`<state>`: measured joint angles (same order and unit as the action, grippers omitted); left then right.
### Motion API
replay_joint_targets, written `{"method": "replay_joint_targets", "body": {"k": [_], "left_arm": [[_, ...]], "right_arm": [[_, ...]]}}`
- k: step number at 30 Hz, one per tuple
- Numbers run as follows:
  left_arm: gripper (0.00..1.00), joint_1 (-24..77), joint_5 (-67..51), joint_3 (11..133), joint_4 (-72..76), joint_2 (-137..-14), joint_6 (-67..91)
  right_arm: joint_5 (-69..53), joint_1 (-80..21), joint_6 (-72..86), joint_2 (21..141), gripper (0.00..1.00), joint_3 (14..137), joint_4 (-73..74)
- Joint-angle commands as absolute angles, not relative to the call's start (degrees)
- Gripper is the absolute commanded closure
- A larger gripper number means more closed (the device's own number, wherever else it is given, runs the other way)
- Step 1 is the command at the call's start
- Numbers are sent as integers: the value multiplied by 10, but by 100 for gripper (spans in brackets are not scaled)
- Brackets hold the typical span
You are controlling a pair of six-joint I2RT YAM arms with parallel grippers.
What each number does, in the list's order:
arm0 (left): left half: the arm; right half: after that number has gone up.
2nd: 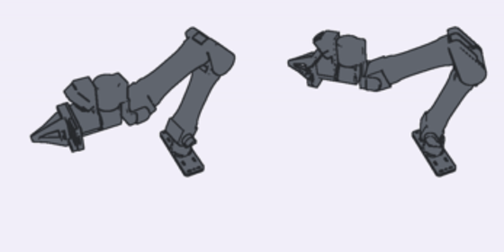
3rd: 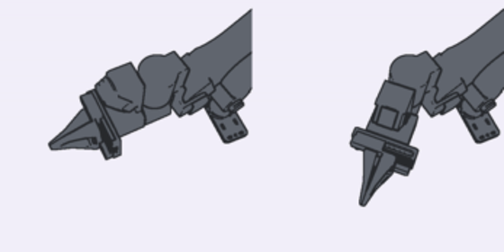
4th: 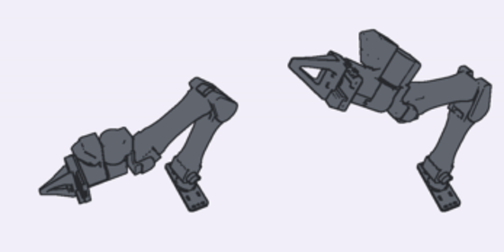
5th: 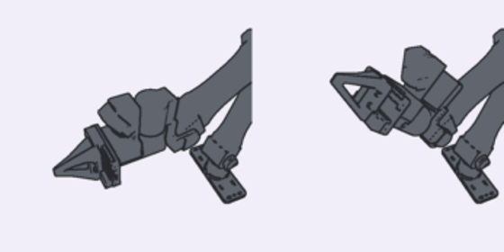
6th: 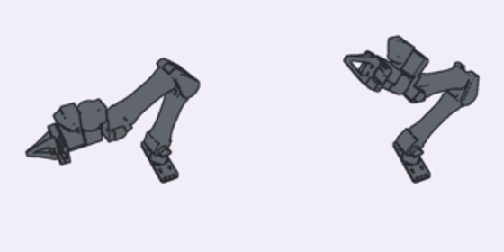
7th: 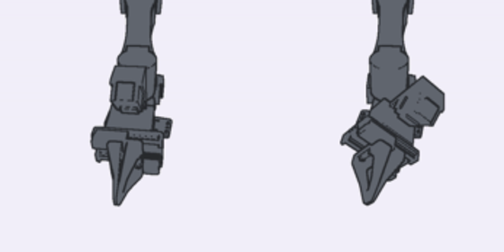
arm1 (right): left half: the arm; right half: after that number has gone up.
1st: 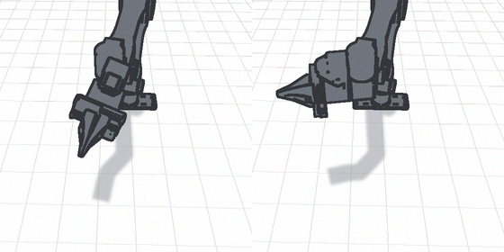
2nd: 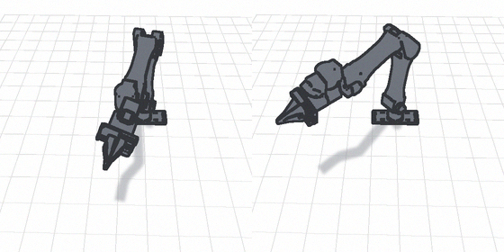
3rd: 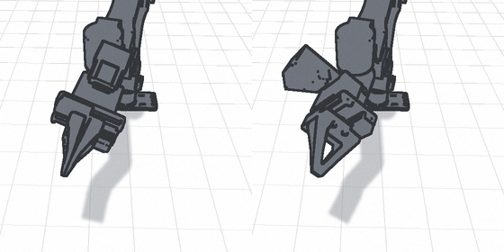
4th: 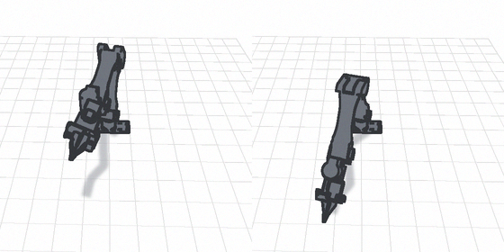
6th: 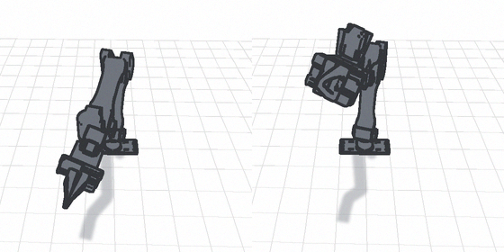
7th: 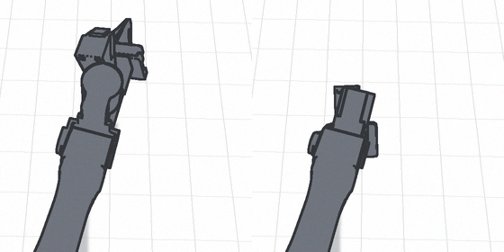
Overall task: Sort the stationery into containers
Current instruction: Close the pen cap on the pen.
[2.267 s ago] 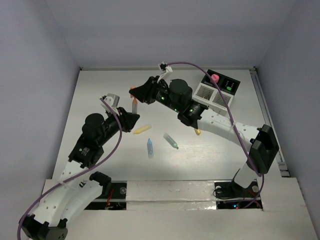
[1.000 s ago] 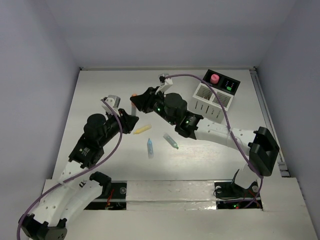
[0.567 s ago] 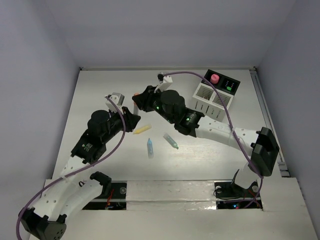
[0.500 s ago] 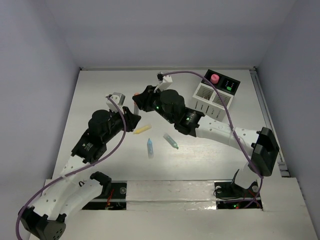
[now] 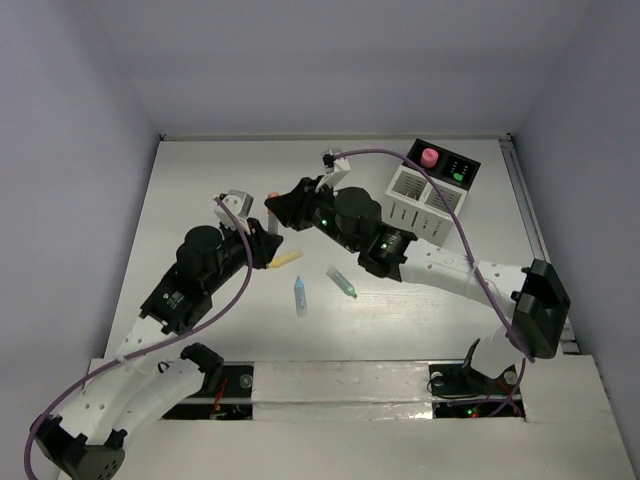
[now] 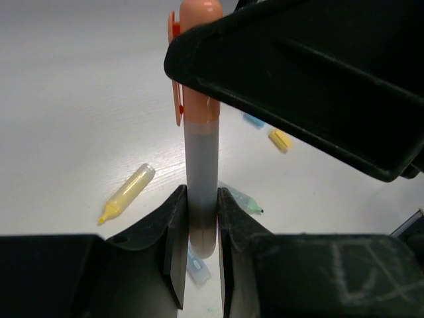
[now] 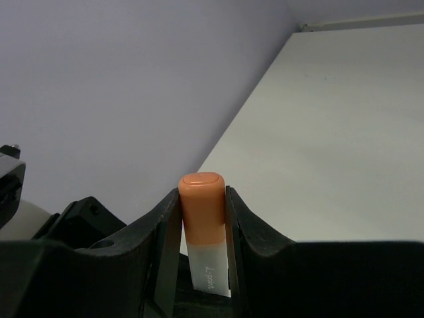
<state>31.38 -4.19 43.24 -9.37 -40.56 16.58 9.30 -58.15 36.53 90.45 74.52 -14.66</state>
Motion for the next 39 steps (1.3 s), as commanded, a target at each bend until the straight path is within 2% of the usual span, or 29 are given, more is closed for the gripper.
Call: {"method": "replay_joint_targets", "body": {"k": [1, 9, 20, 39], "left_arm": [[100, 300, 18, 473, 66, -392, 168], [100, 300, 6, 530, 52, -412, 163], [100, 300, 7, 633, 70, -480, 150], [100, 300, 45, 715, 85, -504, 120]], "right_arm": [[-40, -616, 391, 882, 100, 693, -109], [-44, -621, 386, 855, 100, 632, -109], [-19, -666, 414, 881, 100, 548, -128], [19, -704, 450, 913, 100, 519, -134]]}}
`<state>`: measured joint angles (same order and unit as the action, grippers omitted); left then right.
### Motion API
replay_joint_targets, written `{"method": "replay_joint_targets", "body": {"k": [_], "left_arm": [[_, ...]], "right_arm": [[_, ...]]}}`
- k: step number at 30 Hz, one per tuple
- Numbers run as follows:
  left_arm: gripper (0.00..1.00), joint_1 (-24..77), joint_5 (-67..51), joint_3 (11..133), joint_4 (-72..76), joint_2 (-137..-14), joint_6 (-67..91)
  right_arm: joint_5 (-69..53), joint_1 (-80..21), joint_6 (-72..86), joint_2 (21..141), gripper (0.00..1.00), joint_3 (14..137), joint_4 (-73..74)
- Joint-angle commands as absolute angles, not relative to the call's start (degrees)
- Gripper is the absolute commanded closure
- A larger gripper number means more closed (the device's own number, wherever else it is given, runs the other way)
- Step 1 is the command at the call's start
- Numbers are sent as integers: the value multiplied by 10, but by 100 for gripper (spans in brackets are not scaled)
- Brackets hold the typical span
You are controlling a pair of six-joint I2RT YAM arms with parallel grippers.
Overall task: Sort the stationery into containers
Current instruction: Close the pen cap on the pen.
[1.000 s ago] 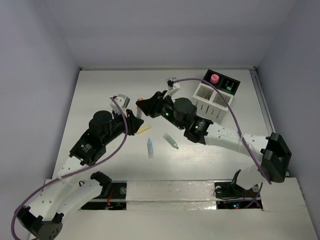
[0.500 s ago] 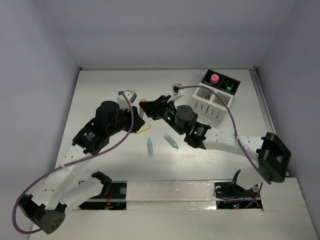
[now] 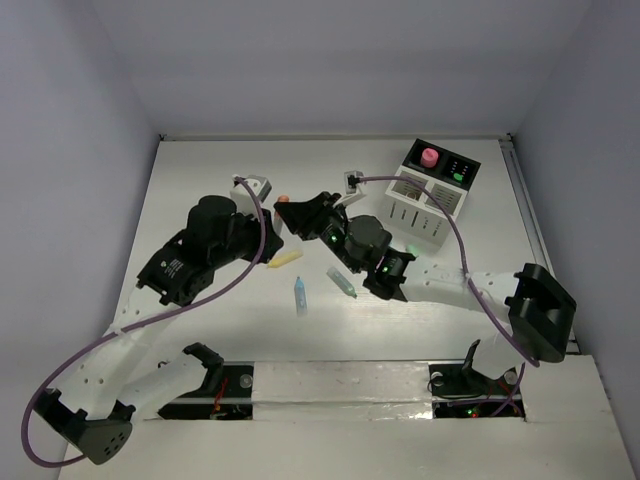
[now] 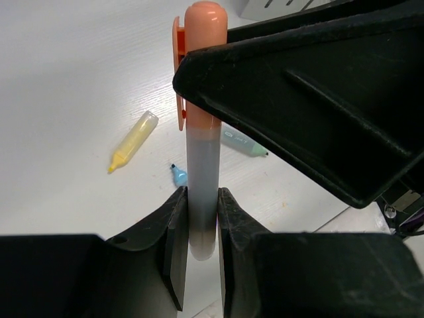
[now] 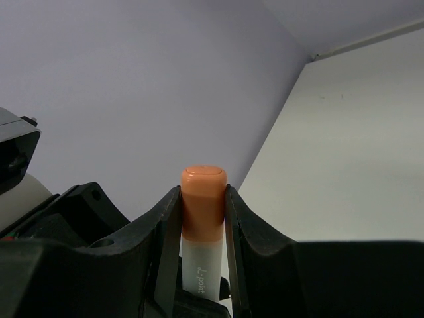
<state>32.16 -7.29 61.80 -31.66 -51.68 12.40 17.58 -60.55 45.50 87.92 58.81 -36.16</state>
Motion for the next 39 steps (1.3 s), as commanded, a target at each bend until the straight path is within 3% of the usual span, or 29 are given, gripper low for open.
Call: {"method": "replay_joint_targets", "body": {"k": [1, 6, 14, 20, 24, 33, 39], "left_arm": [[100, 300, 37, 712, 84, -504, 123], [100, 300, -31, 676, 75, -510, 166], [100, 300, -37, 596, 64, -472, 186], [100, 300, -17, 644, 64, -481, 174], [85, 300, -42, 635, 62, -487, 184], [63, 300, -66, 562, 41, -454, 189], [58, 300, -81, 541, -3, -415, 172]], "right_arm": [[18, -704, 450, 912, 100, 519, -132], [43, -704, 440, 898, 100, 527, -118], [61, -671, 391, 855, 100, 591, -92], [10, -671, 428, 902, 100, 580, -110], [27, -647, 436, 882, 100, 577, -116], [4, -530, 447, 870, 100, 643, -137], [-13, -454, 467, 909, 100, 695, -148]]}}
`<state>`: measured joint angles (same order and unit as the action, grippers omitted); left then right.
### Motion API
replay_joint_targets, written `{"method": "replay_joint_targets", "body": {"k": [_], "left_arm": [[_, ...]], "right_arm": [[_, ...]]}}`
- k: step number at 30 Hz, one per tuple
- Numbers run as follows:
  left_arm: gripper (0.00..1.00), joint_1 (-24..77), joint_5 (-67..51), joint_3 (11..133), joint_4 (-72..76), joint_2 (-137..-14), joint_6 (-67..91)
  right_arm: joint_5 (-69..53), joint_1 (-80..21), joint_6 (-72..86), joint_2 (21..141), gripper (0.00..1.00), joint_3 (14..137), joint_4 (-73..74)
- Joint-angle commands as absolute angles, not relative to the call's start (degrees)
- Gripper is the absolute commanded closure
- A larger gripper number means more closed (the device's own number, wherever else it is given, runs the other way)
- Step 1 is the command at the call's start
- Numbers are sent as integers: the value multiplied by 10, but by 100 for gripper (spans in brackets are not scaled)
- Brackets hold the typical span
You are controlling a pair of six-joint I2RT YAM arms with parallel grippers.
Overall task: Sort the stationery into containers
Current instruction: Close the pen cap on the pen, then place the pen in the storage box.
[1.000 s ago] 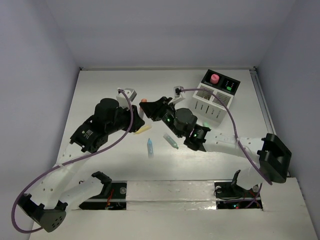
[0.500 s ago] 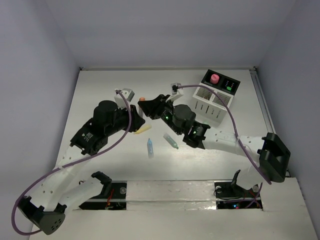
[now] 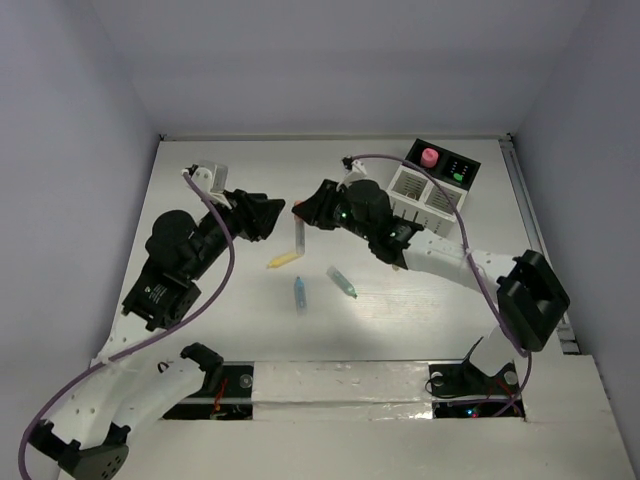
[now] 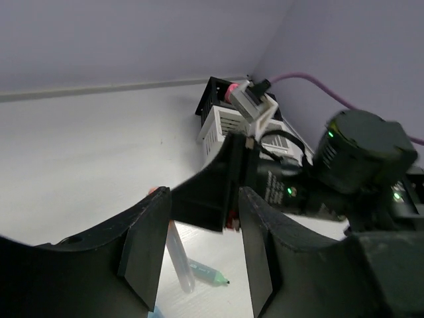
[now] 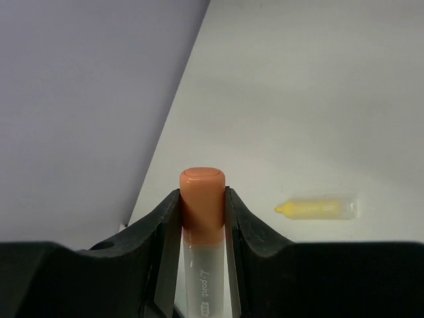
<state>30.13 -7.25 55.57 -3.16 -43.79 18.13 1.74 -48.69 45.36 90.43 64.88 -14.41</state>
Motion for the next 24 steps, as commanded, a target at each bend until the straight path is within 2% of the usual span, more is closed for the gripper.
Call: {"method": "replay_joint_targets", "body": {"k": [1, 8, 11, 12, 15, 18, 24], "left_arm": [[57, 300, -77, 538, -17, -407, 171], [42, 300, -62, 508, -54, -351, 151], [31, 300, -68, 483, -62, -338, 147], [15, 300, -76, 463, -62, -333, 149], [3, 300, -90, 421, -56, -314, 153], [1, 300, -91, 408, -64, -301, 155], [1, 300, -74, 408, -69, -281, 147]], "right_arm": [[-13, -444, 469, 911, 100, 695, -153], [16, -342, 444, 855, 100, 641, -138], [70, -285, 378, 796, 100, 614, -92], [103, -254, 363, 770, 100, 610, -78], [169, -209, 302, 735, 100, 599, -40], [265, -169, 231, 711, 100, 594, -33], [347, -120, 137, 736, 100, 578, -128]]}}
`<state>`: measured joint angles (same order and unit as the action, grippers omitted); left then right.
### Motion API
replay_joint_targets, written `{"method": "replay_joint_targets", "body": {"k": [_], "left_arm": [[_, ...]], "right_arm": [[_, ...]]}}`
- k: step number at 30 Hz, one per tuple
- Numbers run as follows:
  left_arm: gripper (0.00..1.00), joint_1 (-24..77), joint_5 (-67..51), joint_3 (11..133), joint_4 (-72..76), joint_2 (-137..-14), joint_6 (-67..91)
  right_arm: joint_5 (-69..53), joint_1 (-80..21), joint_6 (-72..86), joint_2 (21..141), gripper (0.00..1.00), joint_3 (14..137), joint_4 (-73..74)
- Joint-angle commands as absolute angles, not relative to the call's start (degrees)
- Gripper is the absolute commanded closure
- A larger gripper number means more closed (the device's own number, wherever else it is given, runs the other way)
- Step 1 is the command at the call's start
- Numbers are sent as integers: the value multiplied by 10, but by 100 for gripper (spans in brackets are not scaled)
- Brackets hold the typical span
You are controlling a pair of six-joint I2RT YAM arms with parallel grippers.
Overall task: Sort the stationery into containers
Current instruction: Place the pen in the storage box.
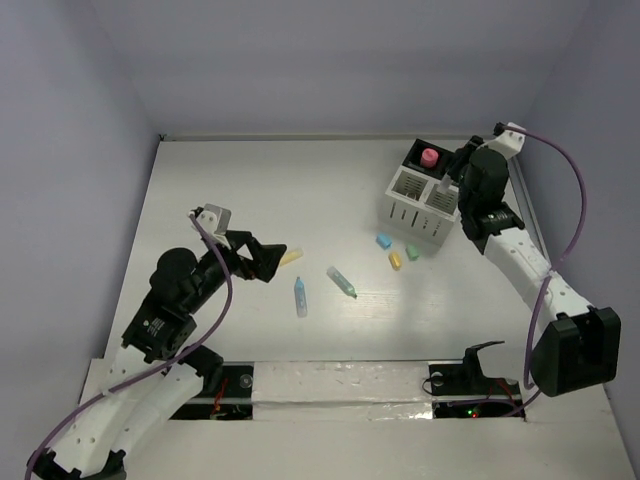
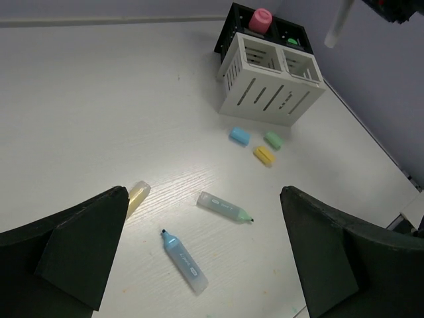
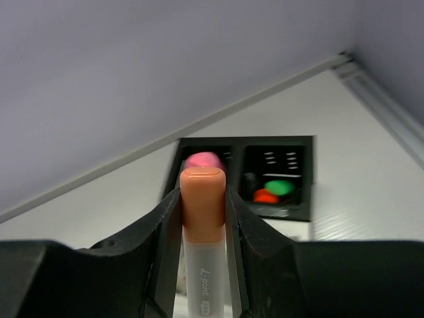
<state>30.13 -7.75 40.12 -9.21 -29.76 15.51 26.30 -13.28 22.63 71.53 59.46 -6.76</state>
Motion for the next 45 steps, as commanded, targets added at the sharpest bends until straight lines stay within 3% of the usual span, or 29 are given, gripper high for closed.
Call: {"method": "replay_joint_targets", "body": {"k": [1, 10, 17, 24, 27, 28, 30, 31, 34, 39, 42, 44, 45], "left_arm": [[1, 300, -71, 408, -73, -280, 145], [1, 300, -83, 410, -77, -285, 137], [1, 300, -80, 412, -76, -291, 134], [1, 300, -80, 413, -76, -294, 134], [1, 300, -82, 412, -76, -294, 134], [1, 300, -80, 412, -76, -294, 135], [1, 300, -79, 412, -76, -294, 134], [1, 300, -80, 412, -76, -294, 135], [1, 300, -78, 412, -77, -296, 135], [1, 294, -76, 412, -77, -296, 136], [1, 294, -72, 412, -78, -297, 137], [1, 294, -70, 412, -78, -299, 137], [1, 294, -70, 412, -78, -300, 137]], "right_arm": [[359, -120, 123, 746, 100, 578, -147], [396, -114, 20, 819, 100, 548, -335], [373, -114, 49, 839, 100, 518, -353], [341, -120, 88, 813, 91, 468, -360], [323, -120, 88, 806, 73, 459, -358], [315, -120, 89, 803, 59, 459, -354], [308, -125, 91, 799, 44, 463, -339], [303, -125, 92, 793, 32, 467, -320], [292, -125, 95, 774, 22, 492, -273], [230, -157, 130, 734, 22, 548, -137], [188, -219, 152, 710, 29, 559, -34], [127, -269, 179, 703, 47, 563, 53], [127, -285, 184, 702, 47, 563, 71]]}}
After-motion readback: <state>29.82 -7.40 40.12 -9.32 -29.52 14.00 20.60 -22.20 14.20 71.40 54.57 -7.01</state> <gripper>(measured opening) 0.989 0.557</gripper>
